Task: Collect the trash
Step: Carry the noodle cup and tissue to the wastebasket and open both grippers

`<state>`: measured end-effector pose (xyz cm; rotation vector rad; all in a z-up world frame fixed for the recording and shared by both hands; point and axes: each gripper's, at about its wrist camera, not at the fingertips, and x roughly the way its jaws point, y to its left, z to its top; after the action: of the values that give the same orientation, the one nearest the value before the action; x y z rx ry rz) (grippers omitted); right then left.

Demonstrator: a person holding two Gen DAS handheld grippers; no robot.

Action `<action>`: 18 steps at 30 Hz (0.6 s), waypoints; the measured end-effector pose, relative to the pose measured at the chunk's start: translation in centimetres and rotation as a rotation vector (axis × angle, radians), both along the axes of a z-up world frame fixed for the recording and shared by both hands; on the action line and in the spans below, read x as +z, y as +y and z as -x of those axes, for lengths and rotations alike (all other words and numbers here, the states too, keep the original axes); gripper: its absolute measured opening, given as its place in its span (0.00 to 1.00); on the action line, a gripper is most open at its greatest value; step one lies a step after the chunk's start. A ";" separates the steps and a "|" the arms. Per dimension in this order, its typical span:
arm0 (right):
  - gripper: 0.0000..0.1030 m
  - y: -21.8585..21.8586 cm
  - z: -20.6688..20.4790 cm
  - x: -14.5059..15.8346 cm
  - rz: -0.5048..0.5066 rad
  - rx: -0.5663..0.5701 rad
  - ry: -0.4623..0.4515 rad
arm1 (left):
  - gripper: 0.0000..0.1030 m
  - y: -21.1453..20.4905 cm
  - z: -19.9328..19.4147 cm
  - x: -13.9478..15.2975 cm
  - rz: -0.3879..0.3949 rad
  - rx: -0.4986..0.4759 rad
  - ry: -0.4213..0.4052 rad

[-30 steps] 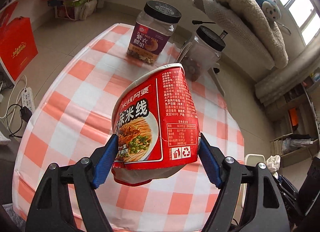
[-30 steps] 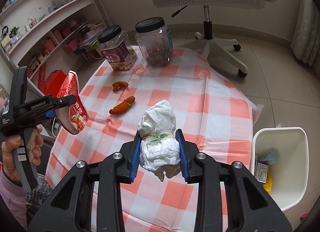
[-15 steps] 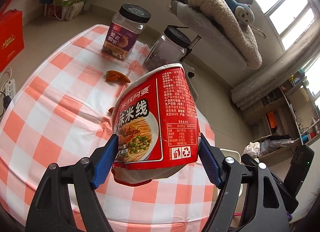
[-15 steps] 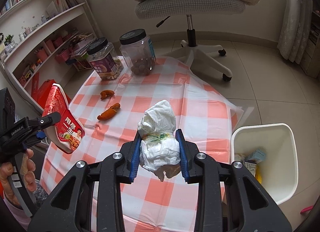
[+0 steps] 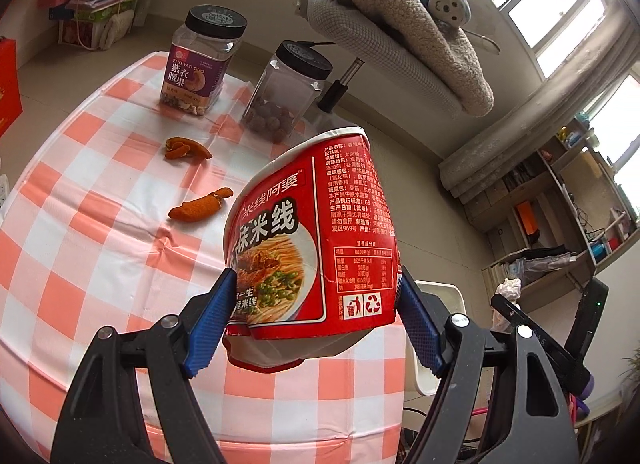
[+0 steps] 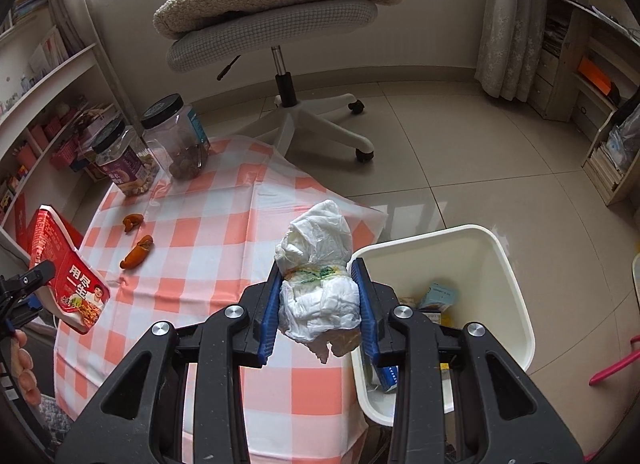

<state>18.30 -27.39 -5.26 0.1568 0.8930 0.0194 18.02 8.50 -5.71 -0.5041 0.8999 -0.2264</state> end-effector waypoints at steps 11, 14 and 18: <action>0.60 -7.8 1.7 0.5 0.027 -0.227 -0.020 | 0.74 -5.6 -0.6 -0.5 -0.006 -0.095 -0.008; 0.79 -9.8 2.6 1.2 0.001 -0.305 -0.057 | 0.74 -7.9 -0.9 -0.5 -0.001 -0.132 -0.016; 0.85 -12.4 3.5 1.9 -0.045 -0.389 -0.090 | 0.74 -11.4 -1.3 -0.5 0.012 -0.185 -0.022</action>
<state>14.84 -39.78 -3.40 0.3670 0.7607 -0.3130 19.37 -2.86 -6.21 -0.4291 0.9247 -0.4055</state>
